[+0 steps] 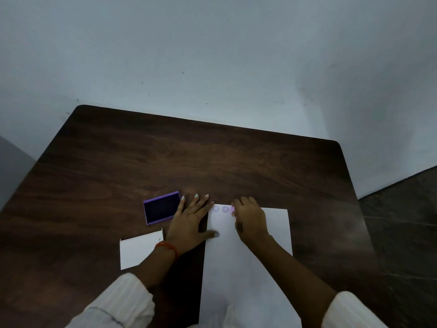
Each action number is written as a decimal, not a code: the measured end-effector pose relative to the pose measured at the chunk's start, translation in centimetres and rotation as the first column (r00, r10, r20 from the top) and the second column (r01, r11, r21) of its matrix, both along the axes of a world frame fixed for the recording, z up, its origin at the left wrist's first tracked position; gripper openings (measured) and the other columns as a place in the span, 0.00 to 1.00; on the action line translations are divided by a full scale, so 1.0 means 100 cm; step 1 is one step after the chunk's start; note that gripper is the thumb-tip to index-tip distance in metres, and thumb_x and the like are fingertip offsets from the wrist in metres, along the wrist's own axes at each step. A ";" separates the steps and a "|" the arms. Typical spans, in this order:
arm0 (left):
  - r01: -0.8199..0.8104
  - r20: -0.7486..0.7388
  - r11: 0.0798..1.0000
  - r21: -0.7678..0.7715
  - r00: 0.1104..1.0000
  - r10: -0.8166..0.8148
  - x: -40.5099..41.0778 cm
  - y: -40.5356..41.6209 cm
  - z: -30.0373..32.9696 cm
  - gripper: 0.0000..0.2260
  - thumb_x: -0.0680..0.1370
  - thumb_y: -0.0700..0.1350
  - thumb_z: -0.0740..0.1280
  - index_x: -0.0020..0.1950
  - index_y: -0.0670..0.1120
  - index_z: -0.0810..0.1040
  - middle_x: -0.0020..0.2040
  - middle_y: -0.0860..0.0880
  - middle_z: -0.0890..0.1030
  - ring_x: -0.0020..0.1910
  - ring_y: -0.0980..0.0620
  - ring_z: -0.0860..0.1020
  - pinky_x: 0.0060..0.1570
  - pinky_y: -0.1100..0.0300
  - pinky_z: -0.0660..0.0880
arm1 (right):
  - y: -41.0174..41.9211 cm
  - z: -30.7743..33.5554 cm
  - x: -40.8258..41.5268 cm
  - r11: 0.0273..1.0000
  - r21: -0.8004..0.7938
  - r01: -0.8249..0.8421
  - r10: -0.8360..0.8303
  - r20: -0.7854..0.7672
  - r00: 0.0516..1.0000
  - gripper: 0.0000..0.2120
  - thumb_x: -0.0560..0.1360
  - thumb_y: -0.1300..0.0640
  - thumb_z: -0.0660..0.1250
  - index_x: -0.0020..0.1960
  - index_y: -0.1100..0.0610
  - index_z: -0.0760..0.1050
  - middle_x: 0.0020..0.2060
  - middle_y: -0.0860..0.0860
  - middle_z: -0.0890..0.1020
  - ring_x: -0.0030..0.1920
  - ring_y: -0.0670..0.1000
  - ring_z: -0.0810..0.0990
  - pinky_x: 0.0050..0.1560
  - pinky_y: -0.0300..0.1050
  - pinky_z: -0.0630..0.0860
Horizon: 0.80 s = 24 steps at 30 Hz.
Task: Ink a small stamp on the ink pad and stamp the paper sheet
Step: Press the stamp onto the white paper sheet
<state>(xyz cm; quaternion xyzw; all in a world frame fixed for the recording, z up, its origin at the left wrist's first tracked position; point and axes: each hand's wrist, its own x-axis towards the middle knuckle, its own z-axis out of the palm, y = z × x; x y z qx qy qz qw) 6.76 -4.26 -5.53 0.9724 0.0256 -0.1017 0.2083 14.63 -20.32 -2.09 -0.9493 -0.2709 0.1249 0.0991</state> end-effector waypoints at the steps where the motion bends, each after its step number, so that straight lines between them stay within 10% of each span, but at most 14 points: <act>1: -0.002 0.004 1.000 -0.003 1.000 0.002 0.000 0.000 0.000 0.37 0.71 0.66 0.62 0.75 0.54 0.51 0.78 0.53 0.50 0.77 0.52 0.45 0.70 0.51 0.31 | -0.001 0.000 0.001 1.000 0.001 -0.014 0.014 -0.001 1.000 0.16 0.76 0.56 0.63 0.61 0.62 0.72 0.62 0.57 0.77 0.61 0.56 0.74 0.63 0.44 0.70; 24: 0.011 -0.033 1.000 0.007 0.999 -0.011 0.001 -0.001 0.006 0.37 0.72 0.65 0.62 0.75 0.53 0.51 0.78 0.52 0.49 0.77 0.51 0.44 0.70 0.51 0.31 | -0.007 0.005 0.006 0.995 0.049 -0.084 0.085 -0.019 0.996 0.15 0.77 0.56 0.62 0.61 0.62 0.73 0.61 0.57 0.78 0.61 0.56 0.74 0.64 0.44 0.69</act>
